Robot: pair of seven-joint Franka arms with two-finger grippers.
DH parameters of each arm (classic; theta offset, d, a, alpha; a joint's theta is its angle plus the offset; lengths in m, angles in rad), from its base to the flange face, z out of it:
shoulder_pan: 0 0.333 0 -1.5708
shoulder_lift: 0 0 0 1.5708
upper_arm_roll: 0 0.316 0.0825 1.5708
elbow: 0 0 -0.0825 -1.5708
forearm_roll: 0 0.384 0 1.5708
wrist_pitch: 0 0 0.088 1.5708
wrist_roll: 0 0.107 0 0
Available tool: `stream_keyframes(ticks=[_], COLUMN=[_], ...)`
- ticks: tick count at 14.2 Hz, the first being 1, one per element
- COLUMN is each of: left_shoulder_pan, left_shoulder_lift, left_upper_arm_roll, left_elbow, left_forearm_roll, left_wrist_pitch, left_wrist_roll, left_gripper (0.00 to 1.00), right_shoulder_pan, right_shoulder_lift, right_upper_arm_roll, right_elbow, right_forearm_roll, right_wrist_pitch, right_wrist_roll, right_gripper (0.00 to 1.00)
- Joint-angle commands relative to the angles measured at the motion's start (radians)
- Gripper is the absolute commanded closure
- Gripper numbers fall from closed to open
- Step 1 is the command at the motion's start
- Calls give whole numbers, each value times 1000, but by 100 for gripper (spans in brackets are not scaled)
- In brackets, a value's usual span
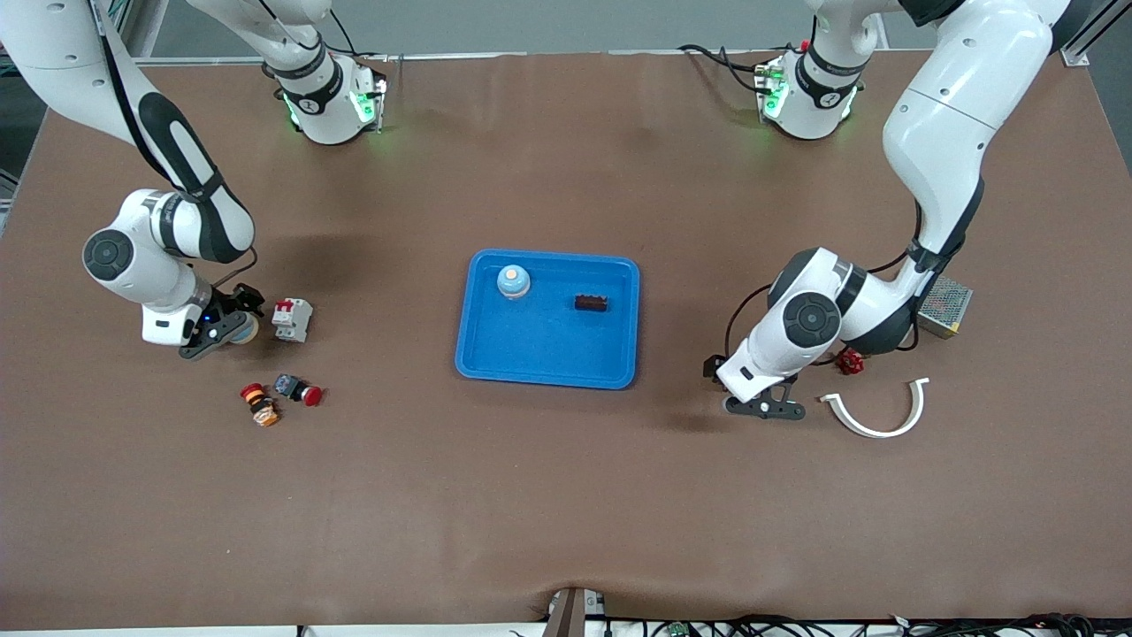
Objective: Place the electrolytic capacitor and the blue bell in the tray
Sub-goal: 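Grasp the second capacitor with the left gripper while the right gripper grasps the bell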
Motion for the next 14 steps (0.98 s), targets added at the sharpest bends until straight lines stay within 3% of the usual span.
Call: stream_keyframes(ticks=[1,4,7,8,9,13,14], left_shoulder_pan=[0,-5,-5,-5,-5,-5,-1], left_shoulder_lift=[-2,1,1,0,0,-2,-3], left_upper_arm_roll=[-5,-5,-3,-3,-3,-2,-2], left_elbow=[-38,-38,-38,-38,-38,-40,-40], left_forearm_roll=[22,22,23,23,23,32,38], left_wrist_pitch=[71,74,71,68,66,62,60], left_wrist_roll=[-40,-42,-39,-37,-37,-34,-33], left_gripper=[0,0,0,0,10,94,100], right_shoulder_pan=[-25,-23,-26,-26,-25,-29,-29], right_shoulder_lift=[-2,-2,3,3,1,-8,-16], right_upper_arm_roll=[18,18,18,18,20,26,27], right_elbow=[-9,-9,-6,-4,-4,-1,-1], right_forearm_roll=[-15,-15,-14,-12,-11,25,40], right_wrist_pitch=[14,14,14,13,11,-18,-31], right_wrist_roll=[-11,-11,-15,-15,-14,-6,-8], right_gripper=[2,33,52,53,54,58,58])
